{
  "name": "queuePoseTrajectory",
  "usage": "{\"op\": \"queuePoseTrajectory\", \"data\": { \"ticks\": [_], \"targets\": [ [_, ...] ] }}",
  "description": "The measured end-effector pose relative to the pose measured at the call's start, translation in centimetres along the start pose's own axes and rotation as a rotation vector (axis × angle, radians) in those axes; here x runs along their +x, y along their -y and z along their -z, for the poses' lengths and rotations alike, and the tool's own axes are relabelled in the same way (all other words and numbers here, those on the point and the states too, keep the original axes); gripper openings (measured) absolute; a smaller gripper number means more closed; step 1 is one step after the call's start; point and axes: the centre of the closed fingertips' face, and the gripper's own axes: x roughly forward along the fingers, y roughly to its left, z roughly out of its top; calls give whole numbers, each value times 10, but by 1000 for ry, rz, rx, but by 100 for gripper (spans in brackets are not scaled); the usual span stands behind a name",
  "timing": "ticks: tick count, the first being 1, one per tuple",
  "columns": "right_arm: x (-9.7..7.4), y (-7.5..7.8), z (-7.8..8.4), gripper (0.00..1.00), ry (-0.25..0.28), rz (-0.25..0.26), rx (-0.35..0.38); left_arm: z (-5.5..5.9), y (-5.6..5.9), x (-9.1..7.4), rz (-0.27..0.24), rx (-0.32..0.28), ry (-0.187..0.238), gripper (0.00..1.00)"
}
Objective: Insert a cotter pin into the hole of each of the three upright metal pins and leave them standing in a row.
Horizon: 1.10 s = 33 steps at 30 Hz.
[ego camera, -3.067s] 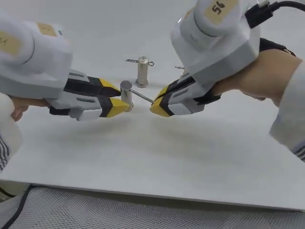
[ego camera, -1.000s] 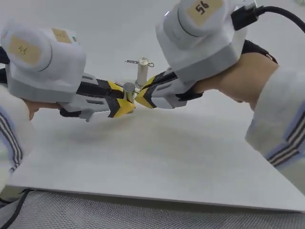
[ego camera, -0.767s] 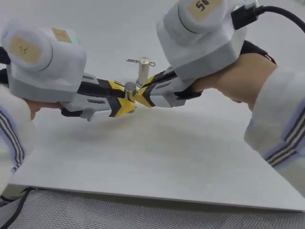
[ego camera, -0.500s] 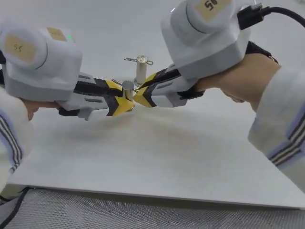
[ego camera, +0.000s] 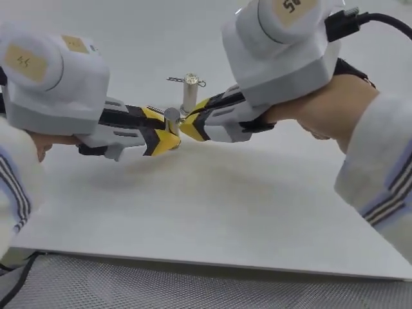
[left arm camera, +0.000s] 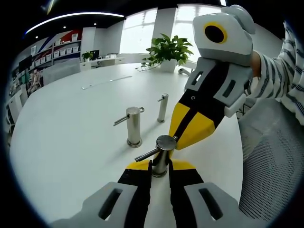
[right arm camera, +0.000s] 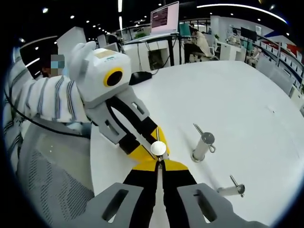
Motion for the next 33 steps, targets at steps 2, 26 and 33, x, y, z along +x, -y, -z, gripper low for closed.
{"op": "queuePoseTrajectory", "data": {
  "ticks": [2, 26, 33],
  "targets": [
    [0, -2, -1, 5, 0, 0, -7, 0, -1, 0, 1, -5, 1, 12],
    [14, -11, -12, 21, 14, -1, -89, 7, 1, -6, 25, 10, -22, 13],
    [19, -10, -10, 16, 4, -17, -137, 9, 4, -6, 41, 8, -30, 17]
  ]
}}
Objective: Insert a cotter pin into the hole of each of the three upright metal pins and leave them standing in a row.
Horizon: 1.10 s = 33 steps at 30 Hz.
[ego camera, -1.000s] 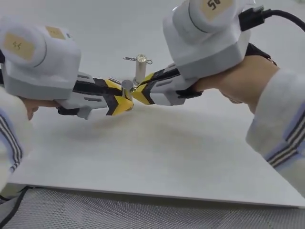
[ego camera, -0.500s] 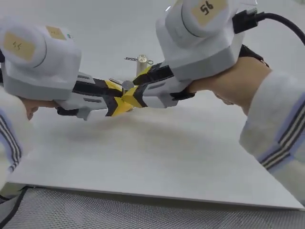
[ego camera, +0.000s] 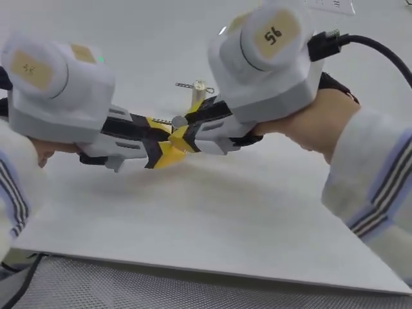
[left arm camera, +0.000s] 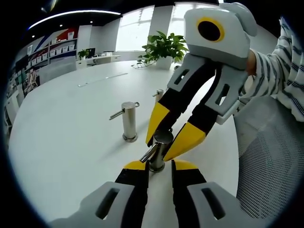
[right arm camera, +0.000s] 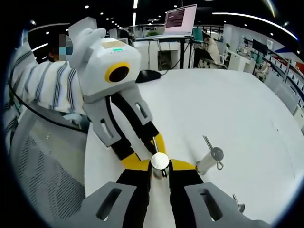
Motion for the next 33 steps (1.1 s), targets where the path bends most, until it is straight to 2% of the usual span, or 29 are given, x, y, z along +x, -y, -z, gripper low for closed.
{"op": "queuePoseTrajectory", "data": {
  "ticks": [5, 7, 9, 12, 18, 20, 24, 29, 33],
  "targets": [
    [1, 2, -1, 15, 7, -13, -29, 3, 1, 0, 8, 1, -6, 21],
    [1, 2, -1, 14, 10, -14, -39, 1, -1, -1, -1, 2, 7, 27],
    [2, 5, -2, 14, 11, -11, -12, 1, 0, -3, 9, -4, 14, 30],
    [1, 6, -1, 13, 19, -8, -9, -1, 2, -5, 13, -10, 21, 32],
    [-5, 4, 5, 13, 25, -20, -48, 1, 4, -9, 4, 4, 39, 44],
    [-7, 3, 8, 13, 28, -28, -50, 0, 1, -10, -19, 8, 60, 54],
    [-15, 1, 15, 13, 31, -27, -34, -1, 3, -14, -20, 4, 70, 69],
    [-31, 4, 25, 13, 40, -4, -4, 5, 7, -15, -33, 28, 42, 78],
    [-48, 13, 33, 13, 48, 20, 13, 2, 19, -18, 13, 13, 66, 85]
  ]
}}
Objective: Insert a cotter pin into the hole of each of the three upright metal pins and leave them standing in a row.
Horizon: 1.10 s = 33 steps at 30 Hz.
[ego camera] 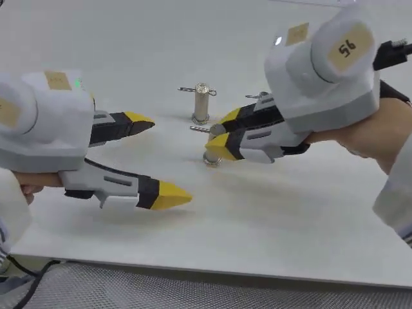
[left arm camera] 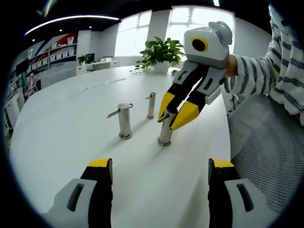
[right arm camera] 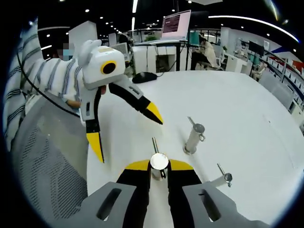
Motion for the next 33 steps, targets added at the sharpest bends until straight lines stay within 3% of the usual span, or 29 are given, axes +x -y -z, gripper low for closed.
{"op": "queuePoseTrajectory", "data": {
  "ticks": [9, 13, 18, 23, 33],
  "targets": [
    [-34, 21, 23, 13, -24, 34, -18, -7, 4, -2, -4, 6, 18, 96],
    [-47, 32, 35, 13, -33, 47, -14, -14, 13, -8, 41, -41, 52, 99],
    [-60, 46, 46, 13, -23, 36, -12, -19, 9, -16, 23, -67, 77, 99],
    [-71, 60, 57, 13, -44, 24, -38, -15, 5, -22, 4, -58, 49, 99],
    [-78, 84, 66, 13, -15, 4, -8, -8, 2, -28, -25, -58, 17, 96]
  ]
}}
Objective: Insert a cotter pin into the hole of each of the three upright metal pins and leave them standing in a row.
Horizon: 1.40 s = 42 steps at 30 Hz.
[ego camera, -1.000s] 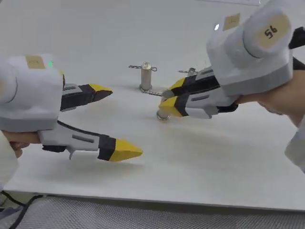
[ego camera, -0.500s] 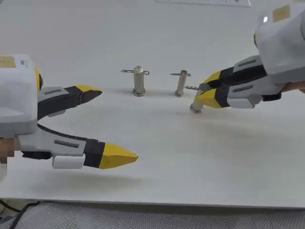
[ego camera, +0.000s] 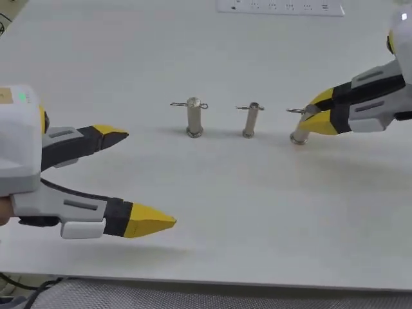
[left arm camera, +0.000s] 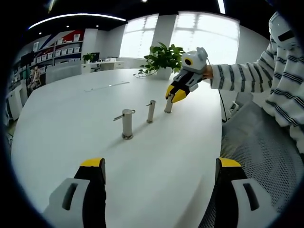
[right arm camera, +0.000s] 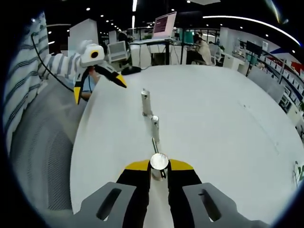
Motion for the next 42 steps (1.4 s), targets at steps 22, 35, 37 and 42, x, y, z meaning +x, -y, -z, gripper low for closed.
{"op": "queuePoseTrajectory", "data": {
  "ticks": [22, 35, 37, 42],
  "targets": [
    [4, 6, 6, 13, 24, -18, -35, 9, 7, -3, -8, -4, -52, 97],
    [0, 8, -4, 36, 91, 29, -13, 8, 12, -5, -20, 8, -62, 98],
    [-3, 7, -6, 38, 99, 38, 0, 7, 11, -6, -27, 8, -59, 98],
    [-14, 0, -20, 53, 189, 70, 73, 5, 7, -10, -60, 11, -47, 99]
  ]
}}
